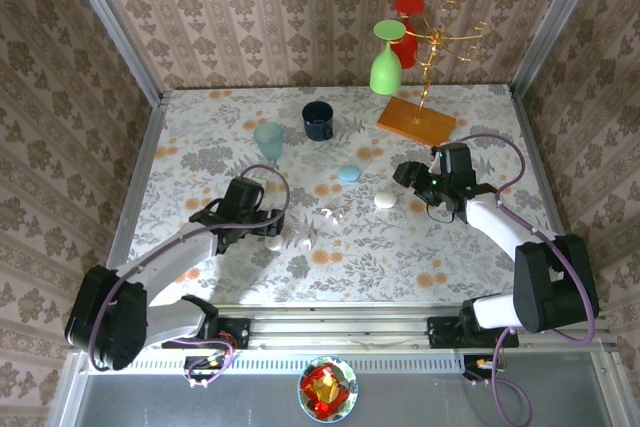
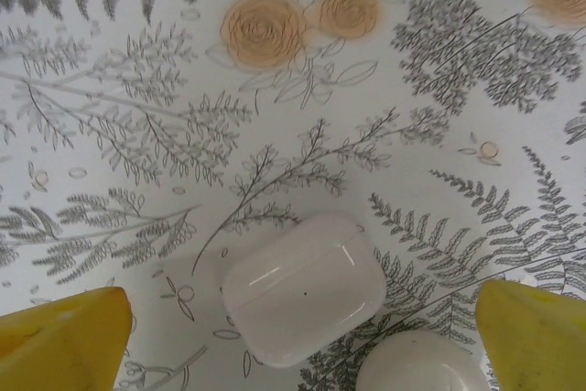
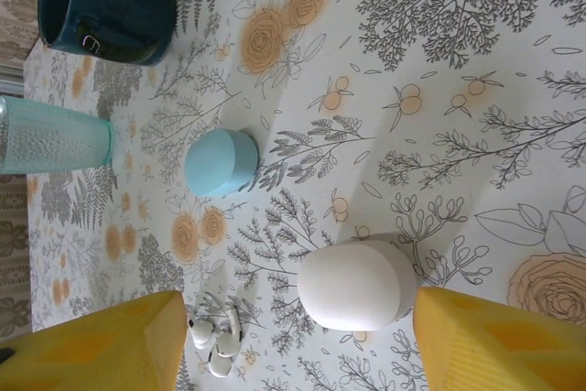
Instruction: Insert the wireless bluetooth earbuds into the charging case
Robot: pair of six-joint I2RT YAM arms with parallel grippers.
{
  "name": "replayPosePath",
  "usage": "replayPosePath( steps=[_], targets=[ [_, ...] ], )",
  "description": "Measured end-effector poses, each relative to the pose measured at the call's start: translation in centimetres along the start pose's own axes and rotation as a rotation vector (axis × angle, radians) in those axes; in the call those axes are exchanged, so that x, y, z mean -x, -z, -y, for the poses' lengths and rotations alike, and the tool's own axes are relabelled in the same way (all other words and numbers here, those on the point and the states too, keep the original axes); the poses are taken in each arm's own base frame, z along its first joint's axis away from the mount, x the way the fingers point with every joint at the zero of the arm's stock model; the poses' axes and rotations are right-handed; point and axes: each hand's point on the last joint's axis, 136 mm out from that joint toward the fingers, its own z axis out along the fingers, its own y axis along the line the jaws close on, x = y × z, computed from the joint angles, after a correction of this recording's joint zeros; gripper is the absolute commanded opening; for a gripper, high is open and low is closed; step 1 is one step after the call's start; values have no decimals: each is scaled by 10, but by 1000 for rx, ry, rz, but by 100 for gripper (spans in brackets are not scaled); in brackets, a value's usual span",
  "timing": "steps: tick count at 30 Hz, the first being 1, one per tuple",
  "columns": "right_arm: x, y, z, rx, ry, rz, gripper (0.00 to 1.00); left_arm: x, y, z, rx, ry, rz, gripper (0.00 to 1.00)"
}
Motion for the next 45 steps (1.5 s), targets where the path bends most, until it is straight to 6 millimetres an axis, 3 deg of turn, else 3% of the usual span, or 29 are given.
replayPosePath(
  steps=[3, 12, 21, 33, 38, 45],
  targets=[
    [-2, 0, 3, -12, 3, -3, 68, -7, -2, 7, -35, 17, -45, 85],
    [-3, -1, 5, -15, 2, -6, 67, -40, -9, 38, -115, 43, -197, 84],
    [-4, -3, 7, -19, -1, -12, 67, -60, -23, 42, -91, 78, -292, 72],
    [-6, -3, 8, -21, -1, -14, 67, -56, -25, 41, -77, 101, -272, 43],
    [-6, 0, 6, -16, 2, -8, 68, -49, -20, 42, -88, 127, -242, 42],
    [-6, 14, -7, 24, 64, 23, 69, -11, 12, 48, -172, 236, -32, 39]
  ],
)
